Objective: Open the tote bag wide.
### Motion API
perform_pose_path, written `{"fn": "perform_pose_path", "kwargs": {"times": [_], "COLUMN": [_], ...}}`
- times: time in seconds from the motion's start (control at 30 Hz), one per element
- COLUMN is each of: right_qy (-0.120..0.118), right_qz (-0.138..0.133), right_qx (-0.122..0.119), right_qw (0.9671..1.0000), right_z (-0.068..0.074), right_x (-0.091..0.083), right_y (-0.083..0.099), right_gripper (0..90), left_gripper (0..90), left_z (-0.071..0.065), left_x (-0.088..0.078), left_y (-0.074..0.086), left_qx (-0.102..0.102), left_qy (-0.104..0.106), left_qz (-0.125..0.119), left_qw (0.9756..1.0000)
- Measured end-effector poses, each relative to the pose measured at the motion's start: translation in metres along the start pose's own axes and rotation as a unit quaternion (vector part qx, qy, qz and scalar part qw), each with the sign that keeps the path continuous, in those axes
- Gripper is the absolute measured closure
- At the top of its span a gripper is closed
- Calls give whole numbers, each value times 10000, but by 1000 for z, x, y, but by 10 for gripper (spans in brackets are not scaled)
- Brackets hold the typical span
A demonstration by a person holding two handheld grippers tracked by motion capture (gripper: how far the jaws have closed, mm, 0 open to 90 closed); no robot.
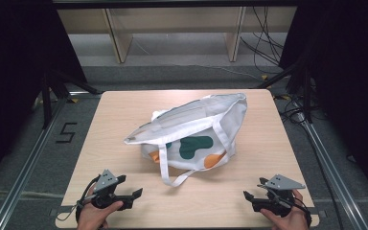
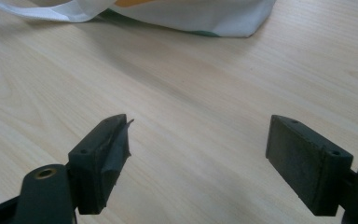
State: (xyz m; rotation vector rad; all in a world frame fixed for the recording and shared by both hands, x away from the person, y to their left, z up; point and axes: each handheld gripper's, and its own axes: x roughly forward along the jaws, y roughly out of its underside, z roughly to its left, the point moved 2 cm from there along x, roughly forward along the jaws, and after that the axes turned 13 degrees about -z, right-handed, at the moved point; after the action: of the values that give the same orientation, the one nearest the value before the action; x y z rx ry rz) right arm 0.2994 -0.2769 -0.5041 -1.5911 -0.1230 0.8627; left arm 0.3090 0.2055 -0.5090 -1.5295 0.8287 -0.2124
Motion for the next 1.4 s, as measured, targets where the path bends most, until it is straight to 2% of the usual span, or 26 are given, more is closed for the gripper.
{"fn": "perform_pose_path", "kwargs": {"times": [0.03, 0.07, 0.2, 0.3, 0.4, 0.43, 0.47, 0.53, 0.57, 0.6, 0.63, 0.67, 0.83, 0.87, 1.0, 1.03, 1.07, 1.1, 1.13, 1.2, 1.23, 1.27, 1.3, 1.33, 1.37, 1.4], "right_qy": [-51, -28, 41, -75, -57, -41, 53, -17, -7, -7, -48, -87, -68, -87, -41, 57, -7, -6, -112, -175, -229, -247, -334, -318, -383, -390], "right_qz": [2, -11, -6, 71, 81, 42, -19, 1, -15, -15, 36, 58, 81, 72, 49, 12, -34, -38, -35, -88, -118, -138, -240, -238, -285, -416], "right_qx": [3, -58, -18, -21, -48, 5, -13, 7, -60, -60, -22, -28, -55, -21, -67, 38, -62, -114, 104, 23, -94, -101, -75, 79, 64, -94], "right_qw": [10000, 10000, 10000, 9999, 9999, 10000, 10000, 10000, 10000, 10000, 10000, 9999, 9999, 9999, 10000, 10000, 10000, 9999, 9999, 9998, 9996, 9995, 9991, 9992, 9988, 9983], "right_z": [0, -1, 0, -1, -1, -1, -1, -1, -1, -1, -2, -2, -2, -2, -2, 0, -1, -2, 1, -1, -4, -4, -5, -3, -3, -5], "right_x": [0, 0, 0, 0, 0, 0, 0, 0, 0, 0, -1, -1, -1, -1, 0, -1, 0, 0, 0, 0, 0, 0, 0, -2, -2, -2], "right_y": [0, 0, 0, 0, 0, 0, 0, 0, 0, 0, -1, -1, -1, -1, -1, -2, -3, -3, -5, -8, -11, -15, -19, -22, -26, -31], "right_gripper": [224, 224, 223, 223, 233, 235, 236, 245, 246, 246, 251, 255, 256, 256, 261, 268, 275, 290, 328, 364, 400, 453, 505, 545, 627, 697], "left_gripper": [159, 159, 160, 161, 161, 161, 161, 161, 161, 161, 161, 161, 163, 165, 165, 165, 167, 176, 193, 207, 232, 277, 322, 370, 422, 481], "left_z": [0, 0, 0, 0, 0, 0, -1, -1, -1, -2, -2, -1, -1, 0, -3, -2, -2, -2, -2, -1, -1, 0, 0, -1, -1, -1], "left_x": [0, 0, 0, 0, 0, 0, 1, 0, 0, 0, 1, 0, 0, 0, -1, -1, -1, -1, -1, -1, -2, -3, -4, -5, -5, -5], "left_y": [0, 0, 0, 0, 0, 0, 0, -1, -1, 0, 0, 0, 0, -1, -1, -2, -2, -2, -3, -5, -7, -11, -12, -16, -16, -20], "left_qx": [13, 15, 68, 84, 124, 150, 139, 175, 175, 73, 81, 176, 143, 240, 93, 192, 191, 191, 158, 105, 138, 213, 148, 112, 112, 221], "left_qy": [27, 31, 34, 34, 27, -4, 56, 68, 68, -6, 7, 37, 53, 76, 23, 50, 51, 51, 63, 112, 144, 198, 220, 199, 199, 207], "left_qz": [10, 11, 50, 54, 76, 108, 42, 66, 66, 80, 80, 82, 81, 108, 53, 69, 91, 91, 158, 111, 111, 129, 149, 275, 275, 247], "left_qw": [10000, 10000, 10000, 9999, 9999, 9998, 9999, 9998, 9998, 9999, 9999, 9998, 9999, 9996, 9999, 9998, 9998, 9998, 9997, 9998, 9997, 9995, 9995, 9994, 9994, 9992]}}
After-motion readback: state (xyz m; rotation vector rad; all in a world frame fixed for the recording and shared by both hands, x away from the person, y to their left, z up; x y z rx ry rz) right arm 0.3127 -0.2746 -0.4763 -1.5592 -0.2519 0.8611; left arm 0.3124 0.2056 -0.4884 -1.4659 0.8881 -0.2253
